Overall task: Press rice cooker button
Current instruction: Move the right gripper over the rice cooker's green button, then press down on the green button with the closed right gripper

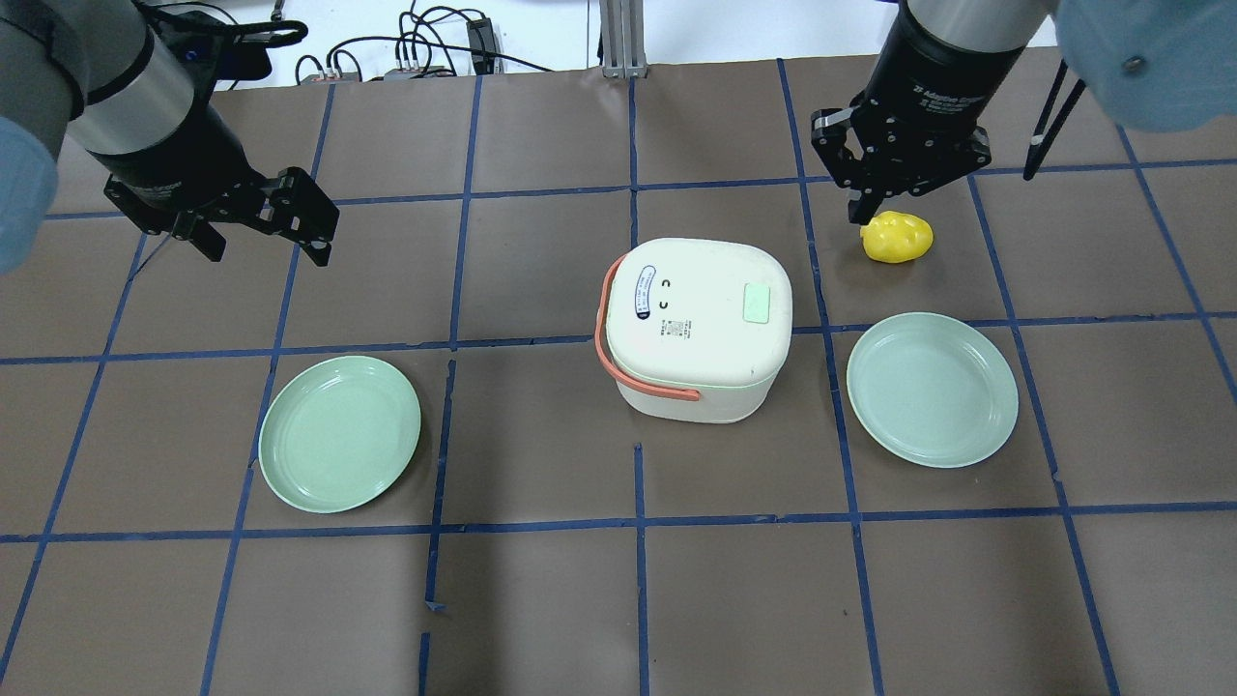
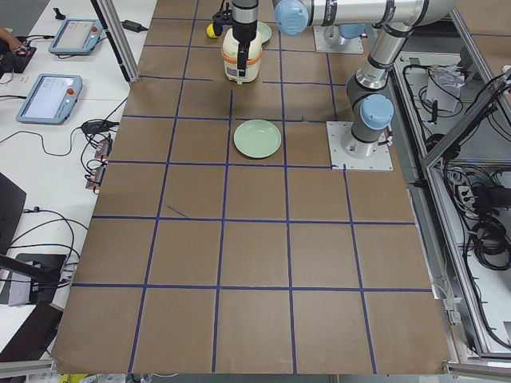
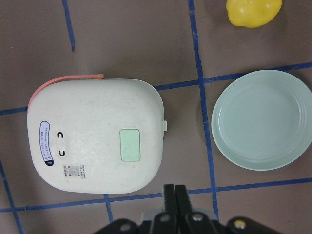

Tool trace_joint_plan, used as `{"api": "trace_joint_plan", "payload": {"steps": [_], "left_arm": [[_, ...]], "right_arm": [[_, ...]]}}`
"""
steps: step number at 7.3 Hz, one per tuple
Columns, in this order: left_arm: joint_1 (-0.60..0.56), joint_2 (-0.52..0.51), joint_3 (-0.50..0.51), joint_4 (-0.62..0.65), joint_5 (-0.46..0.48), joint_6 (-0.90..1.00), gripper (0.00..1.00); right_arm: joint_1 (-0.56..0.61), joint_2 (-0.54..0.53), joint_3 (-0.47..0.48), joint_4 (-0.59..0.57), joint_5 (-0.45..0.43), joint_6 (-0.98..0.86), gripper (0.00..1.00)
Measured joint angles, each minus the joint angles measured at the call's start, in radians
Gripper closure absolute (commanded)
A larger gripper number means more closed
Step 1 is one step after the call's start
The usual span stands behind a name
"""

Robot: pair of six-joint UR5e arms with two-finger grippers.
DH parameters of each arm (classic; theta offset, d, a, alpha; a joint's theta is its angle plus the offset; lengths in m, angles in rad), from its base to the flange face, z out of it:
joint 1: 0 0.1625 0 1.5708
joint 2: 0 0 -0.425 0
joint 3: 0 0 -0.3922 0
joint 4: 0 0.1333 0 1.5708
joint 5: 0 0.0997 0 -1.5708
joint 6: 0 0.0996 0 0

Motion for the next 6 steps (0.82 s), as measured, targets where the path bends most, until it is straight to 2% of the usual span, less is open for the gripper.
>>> {"api": "trace_joint_plan", "payload": {"steps": [3, 6], "left_arm": [[0.0, -0.001, 0.0, 0.0, 0.0, 0.0, 0.0], [0.0, -0.001, 0.0, 0.0, 0.0, 0.0, 0.0]], "right_arm": [[0.071, 0.031, 0.051, -0.071, 0.021, 0.052, 0.86], [0.082, 0.049, 0.172, -0.238, 0.021, 0.062, 0.86]]}}
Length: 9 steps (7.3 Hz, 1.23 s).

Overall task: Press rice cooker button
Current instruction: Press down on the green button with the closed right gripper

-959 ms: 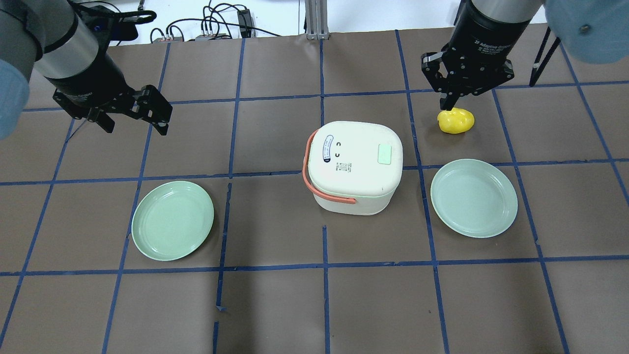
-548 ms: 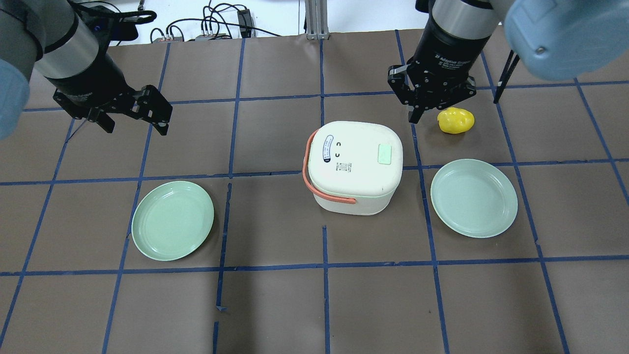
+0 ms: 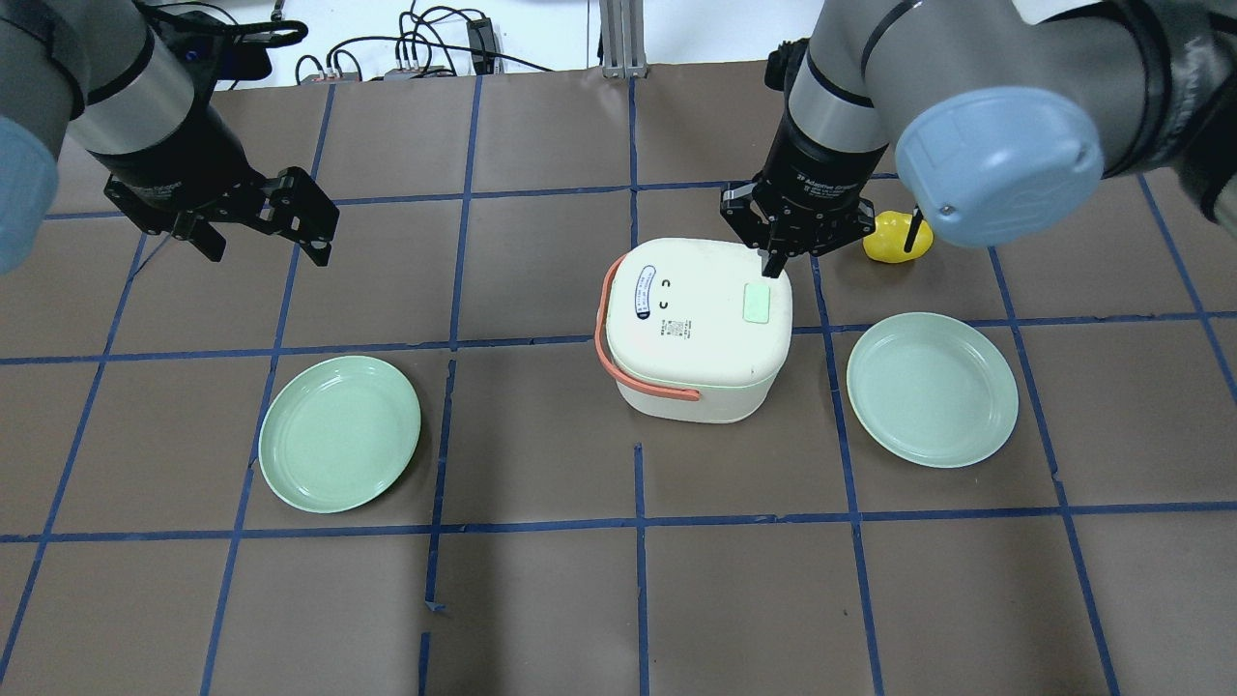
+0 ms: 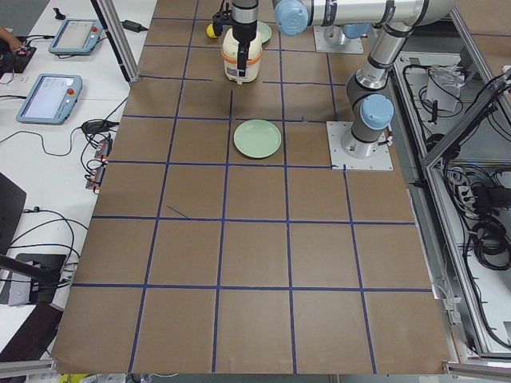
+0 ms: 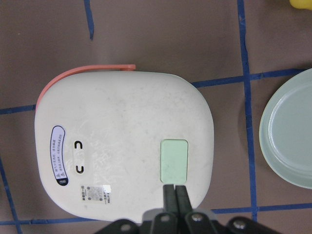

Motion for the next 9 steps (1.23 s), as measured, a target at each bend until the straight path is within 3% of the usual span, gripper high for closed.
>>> {"api": "trace_joint_plan", "payload": {"steps": [3, 9], "left_arm": [[0.0, 0.0, 0.0, 0.0, 0.0, 0.0, 0.0], [0.0, -0.002, 0.0, 0.0, 0.001, 0.0, 0.0]], "right_arm": [[0.005, 0.002, 0.076, -0.082, 0.002, 0.051, 0.87], [0.021, 0.025, 0.083, -0.141, -0.009, 0.067, 0.87]]}}
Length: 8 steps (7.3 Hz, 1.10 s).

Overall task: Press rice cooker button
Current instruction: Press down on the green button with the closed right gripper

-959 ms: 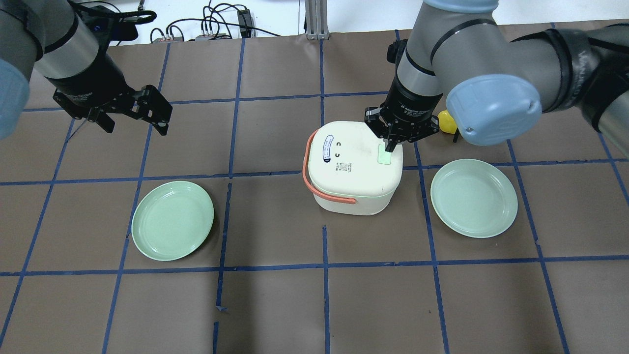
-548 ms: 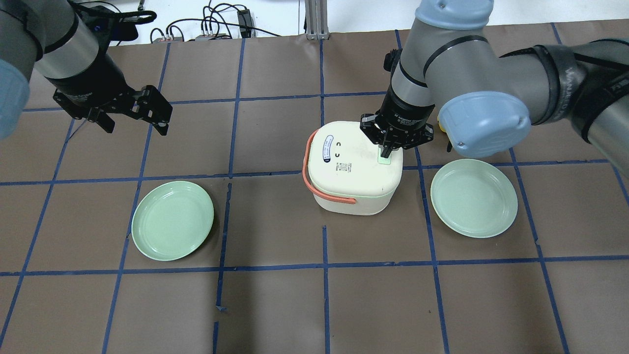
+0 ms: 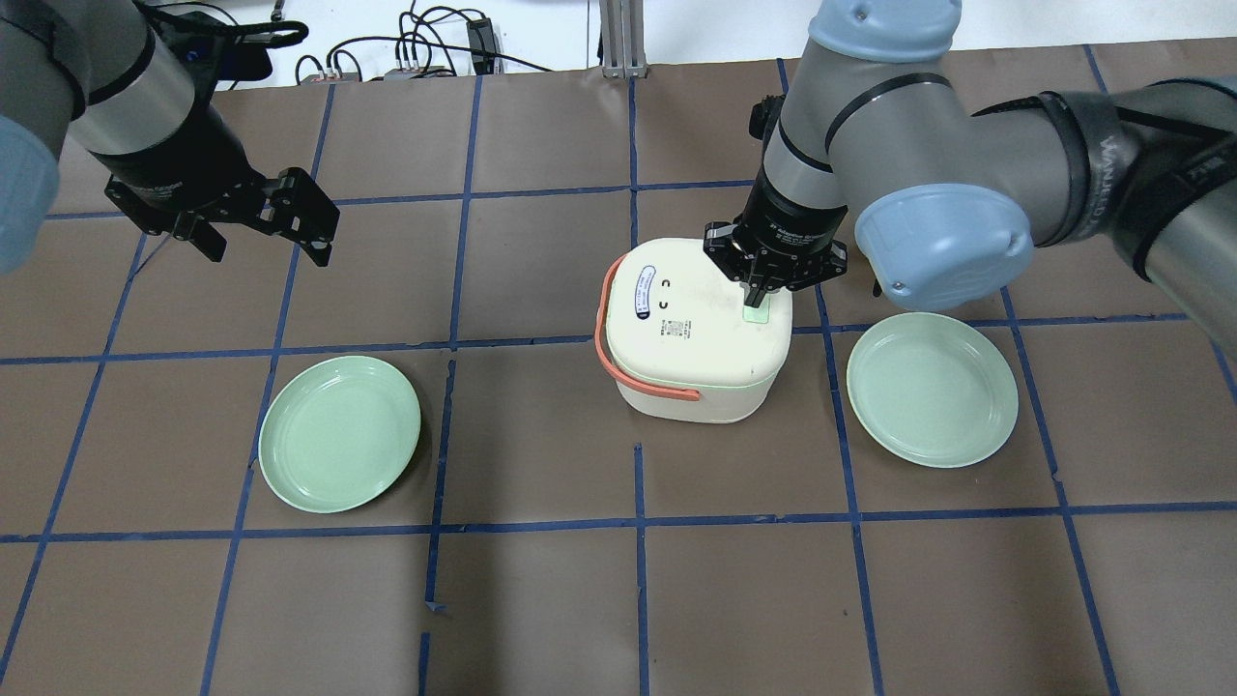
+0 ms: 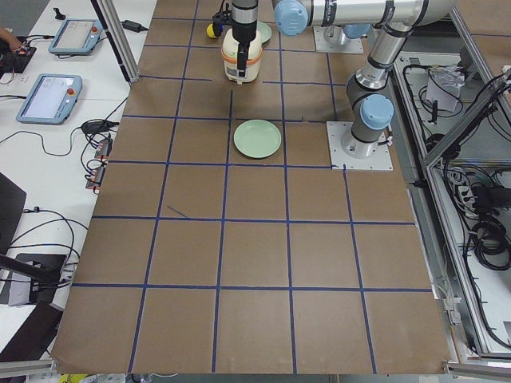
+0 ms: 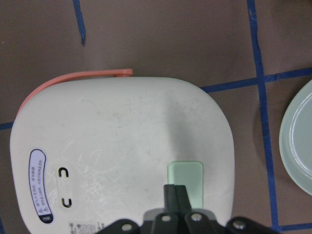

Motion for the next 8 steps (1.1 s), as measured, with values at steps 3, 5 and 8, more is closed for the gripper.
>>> {"api": "trace_joint_plan", "payload": {"steps": [3, 5, 8], "left_arm": [[0.0, 0.0, 0.0, 0.0, 0.001, 0.0, 0.0], [0.0, 0.0, 0.0, 0.0, 0.001, 0.0, 0.0], [0.0, 0.0, 0.0, 0.0, 0.001, 0.0, 0.0]], "right_arm": [[-0.004, 0.008, 0.002, -0.01, -0.004, -0.003, 0.87], [-0.009, 0.01, 0.003, -0.01, -0.005, -0.01, 0.87], [-0.01, 0.009, 0.019, -0.012, -0.003, -0.014, 0.87]]}}
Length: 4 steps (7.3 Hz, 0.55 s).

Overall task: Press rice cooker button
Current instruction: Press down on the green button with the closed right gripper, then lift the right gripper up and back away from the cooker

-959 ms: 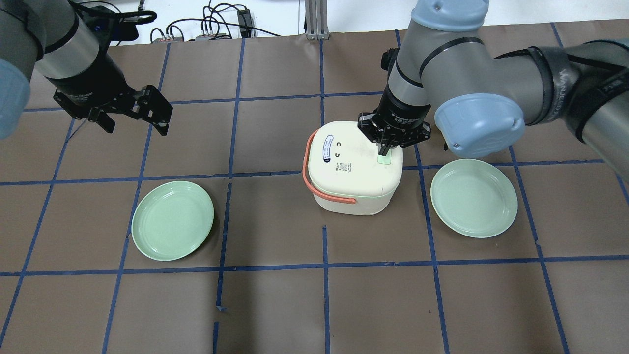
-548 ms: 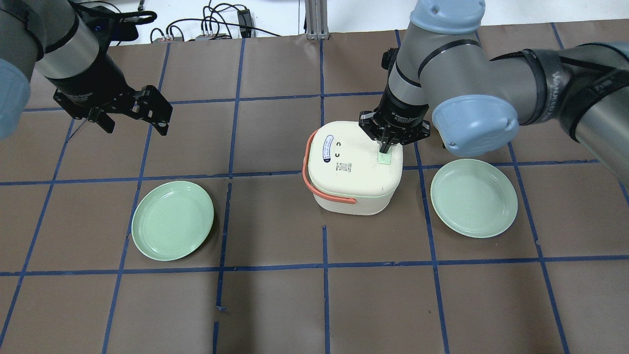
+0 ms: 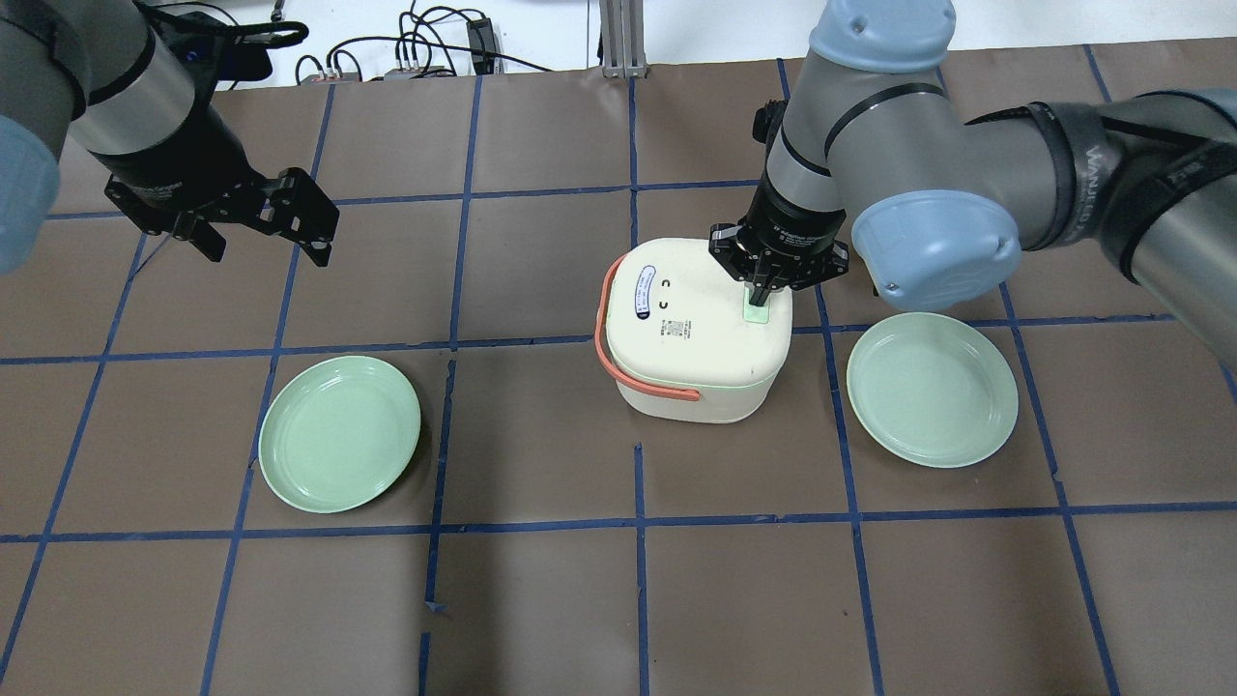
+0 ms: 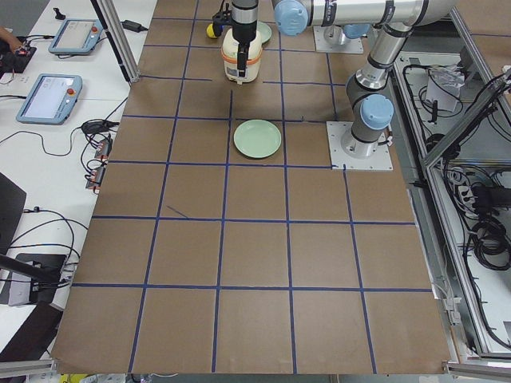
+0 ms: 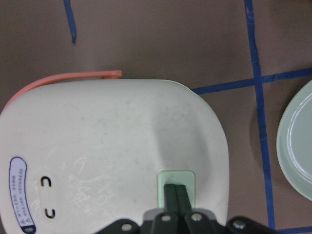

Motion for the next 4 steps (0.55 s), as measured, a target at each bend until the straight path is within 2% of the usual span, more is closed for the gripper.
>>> {"api": "trace_joint_plan", "payload": {"steps": [4], "left_arm": [[0.0, 0.0, 0.0, 0.0, 0.0, 0.0, 0.0]], "right_arm": [[0.0, 0.0, 0.012, -0.007, 0.001, 0.0, 0.86]]}}
